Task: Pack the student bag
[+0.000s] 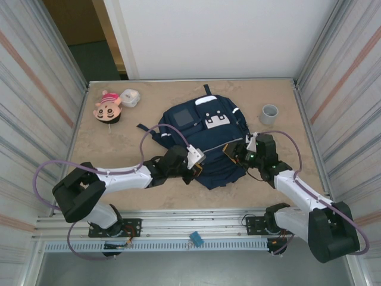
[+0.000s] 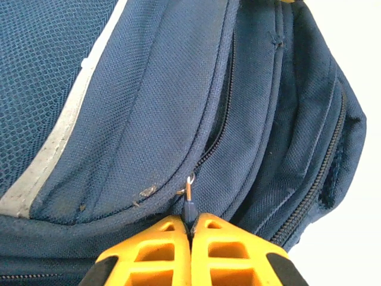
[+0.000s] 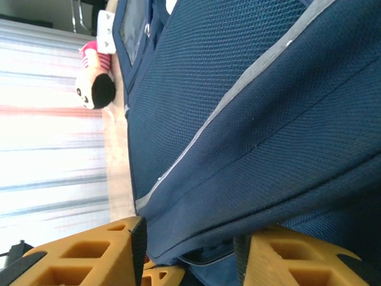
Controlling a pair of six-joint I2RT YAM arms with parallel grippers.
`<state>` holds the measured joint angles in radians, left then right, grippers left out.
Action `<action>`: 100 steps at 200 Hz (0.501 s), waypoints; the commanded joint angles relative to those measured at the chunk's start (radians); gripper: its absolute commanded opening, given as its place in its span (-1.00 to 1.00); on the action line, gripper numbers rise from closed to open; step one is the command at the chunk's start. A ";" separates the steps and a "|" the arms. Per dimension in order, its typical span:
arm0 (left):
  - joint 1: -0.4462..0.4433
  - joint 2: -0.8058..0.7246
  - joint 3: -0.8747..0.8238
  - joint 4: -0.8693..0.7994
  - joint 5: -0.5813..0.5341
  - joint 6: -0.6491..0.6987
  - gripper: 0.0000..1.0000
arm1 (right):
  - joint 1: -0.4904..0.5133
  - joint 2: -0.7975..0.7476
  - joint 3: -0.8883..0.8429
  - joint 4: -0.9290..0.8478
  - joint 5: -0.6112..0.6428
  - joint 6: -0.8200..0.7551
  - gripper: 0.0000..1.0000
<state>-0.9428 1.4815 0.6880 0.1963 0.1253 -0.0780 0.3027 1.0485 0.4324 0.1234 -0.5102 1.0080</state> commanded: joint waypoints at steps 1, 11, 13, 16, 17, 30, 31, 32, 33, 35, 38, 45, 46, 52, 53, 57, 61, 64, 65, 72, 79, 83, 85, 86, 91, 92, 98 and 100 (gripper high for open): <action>-0.028 -0.022 0.051 -0.001 -0.051 -0.056 -1.00 | 0.019 0.016 -0.014 0.084 0.029 0.019 -0.25; -0.033 -0.016 0.061 0.002 -0.048 -0.066 -1.00 | 0.022 0.027 -0.021 0.104 0.031 0.028 -0.28; -0.034 -0.014 0.063 0.003 -0.047 -0.067 -1.00 | 0.022 0.030 -0.021 0.109 0.033 0.029 -0.28; -0.035 -0.012 0.066 0.003 -0.046 -0.070 -1.00 | 0.023 0.034 -0.021 0.114 0.032 0.030 -0.29; -0.036 -0.011 0.067 0.003 -0.047 -0.071 -1.00 | 0.024 0.035 -0.021 0.115 0.032 0.031 -0.29; -0.041 -0.005 0.074 0.005 -0.049 -0.083 -1.00 | 0.028 0.051 -0.021 0.129 0.031 0.036 -0.29; -0.041 -0.006 0.074 0.006 -0.049 -0.084 -1.00 | 0.029 0.053 -0.021 0.130 0.030 0.035 -0.29; -0.042 -0.005 0.074 0.005 -0.049 -0.084 -1.00 | 0.030 0.054 -0.021 0.131 0.030 0.036 -0.29; -0.042 -0.005 0.074 0.006 -0.049 -0.085 -1.00 | 0.030 0.056 -0.021 0.132 0.030 0.037 -0.29; -0.042 -0.004 0.074 0.008 -0.049 -0.087 -1.00 | 0.031 0.058 -0.020 0.135 0.029 0.038 -0.28; -0.042 -0.004 0.075 0.010 -0.050 -0.091 -1.00 | 0.033 0.062 -0.020 0.137 0.029 0.039 -0.28; -0.044 -0.005 0.075 0.016 -0.054 -0.101 -1.00 | 0.038 0.069 -0.018 0.145 0.031 0.042 -0.28; -0.044 -0.006 0.075 0.017 -0.055 -0.102 -1.00 | 0.039 0.070 -0.018 0.146 0.031 0.043 -0.27; -0.045 -0.007 0.074 0.024 -0.060 -0.110 -1.00 | 0.045 0.077 -0.018 0.155 0.033 0.046 -0.29; -0.045 -0.008 0.074 0.025 -0.061 -0.111 -1.00 | 0.045 0.078 -0.018 0.157 0.032 0.046 -0.29; -0.047 -0.008 0.074 0.028 -0.063 -0.119 -1.00 | 0.049 0.082 -0.018 0.165 0.034 0.048 -0.31; -0.047 -0.010 0.072 0.031 -0.067 -0.122 -1.00 | 0.054 0.085 -0.018 0.170 0.035 0.050 -0.34; -0.048 -0.010 0.071 0.034 -0.072 -0.126 -1.00 | 0.056 0.088 -0.017 0.175 0.037 0.051 -0.36; -0.048 -0.010 0.071 0.034 -0.073 -0.127 -1.00 | 0.058 0.089 -0.017 0.177 0.038 0.052 -0.37; -0.051 -0.008 0.074 0.035 -0.082 -0.131 -1.00 | 0.065 0.096 -0.017 0.188 0.040 0.055 -0.43; -0.051 -0.007 0.074 0.034 -0.091 -0.133 -1.00 | 0.072 0.103 -0.015 0.200 0.041 0.057 -0.51; -0.052 -0.006 0.076 0.033 -0.095 -0.136 -1.00 | 0.077 0.107 -0.015 0.209 0.041 0.062 -0.55; -0.053 -0.005 0.076 0.031 -0.097 -0.139 -1.00 | 0.079 0.109 -0.015 0.214 0.041 0.063 -0.58; -0.053 -0.006 0.077 0.031 -0.097 -0.139 -1.00 | 0.081 0.108 -0.015 0.215 0.041 0.064 -0.59; -0.053 -0.004 0.078 0.028 -0.103 -0.145 -1.00 | 0.086 0.114 -0.016 0.228 0.041 0.069 -0.64; -0.053 -0.004 0.078 0.028 -0.103 -0.145 -1.00 | 0.087 0.115 -0.015 0.231 0.041 0.070 -0.65; -0.053 -0.003 0.079 0.026 -0.104 -0.153 -1.00 | 0.099 0.121 -0.014 0.244 0.041 0.075 -0.70; -0.053 -0.003 0.080 0.025 -0.105 -0.154 -1.00 | 0.100 0.122 -0.014 0.248 0.042 0.076 -0.71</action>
<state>-0.9863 1.4826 0.7300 0.1768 0.0540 -0.1890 0.3710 1.1492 0.4206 0.2897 -0.4786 1.0660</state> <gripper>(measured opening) 0.059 0.179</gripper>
